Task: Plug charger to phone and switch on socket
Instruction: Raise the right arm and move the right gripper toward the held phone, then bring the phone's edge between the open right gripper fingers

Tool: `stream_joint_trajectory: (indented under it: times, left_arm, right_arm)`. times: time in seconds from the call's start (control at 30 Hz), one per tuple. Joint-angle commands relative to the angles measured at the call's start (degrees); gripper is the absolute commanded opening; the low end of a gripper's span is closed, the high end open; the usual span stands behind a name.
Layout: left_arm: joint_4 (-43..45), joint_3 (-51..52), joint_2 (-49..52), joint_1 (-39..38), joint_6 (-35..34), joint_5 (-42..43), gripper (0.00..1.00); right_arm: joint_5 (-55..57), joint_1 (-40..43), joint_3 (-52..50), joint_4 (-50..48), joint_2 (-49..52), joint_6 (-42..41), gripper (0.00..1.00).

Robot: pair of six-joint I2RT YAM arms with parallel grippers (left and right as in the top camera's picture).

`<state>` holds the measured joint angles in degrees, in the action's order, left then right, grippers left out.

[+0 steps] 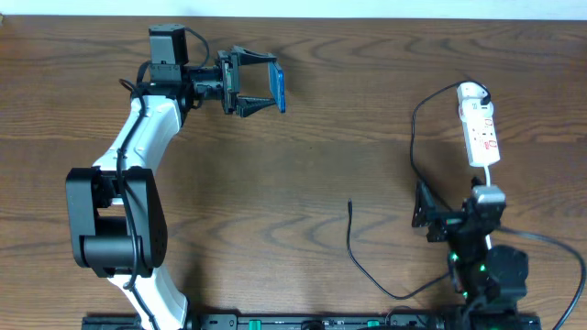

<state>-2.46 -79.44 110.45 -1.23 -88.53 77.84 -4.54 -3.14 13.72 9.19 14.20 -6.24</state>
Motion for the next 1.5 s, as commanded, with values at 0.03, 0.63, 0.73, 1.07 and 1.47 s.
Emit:
stream_joint_trajectory:
  times: [0.03,0.63,0.73,1.07,1.47]
  left_arm:
    - [0.42,-1.44,-2.75,0.24,4.35,-1.73,0.07]
    - [0.44,-1.44,-2.75,-3.5,5.81,-14.34,0.07]
    - [0.46,-1.44,-2.75,-4.74,5.81,-16.7,0.07]
    - [0.46,-1.44,-2.75,-7.8,5.79,-21.4,0.07]
    - [2.64,-1.44,-2.75,-10.43,5.79,-23.37,0.07]
  right_arm:
    - [-8.61,-0.17,9.2,0.13,10.71,0.76,0.99]
    - [-43.95,-0.28,39.41,5.29,51.41,-0.52,0.99]
    - [-47.71,-0.28,39.52,2.62,53.07,-0.57,0.99]
    - [-47.01,-0.31,39.47,1.97,53.48,-0.87,0.97]
    - [-20.76,-10.12,39.54,3.91,53.48,-9.22,0.86]
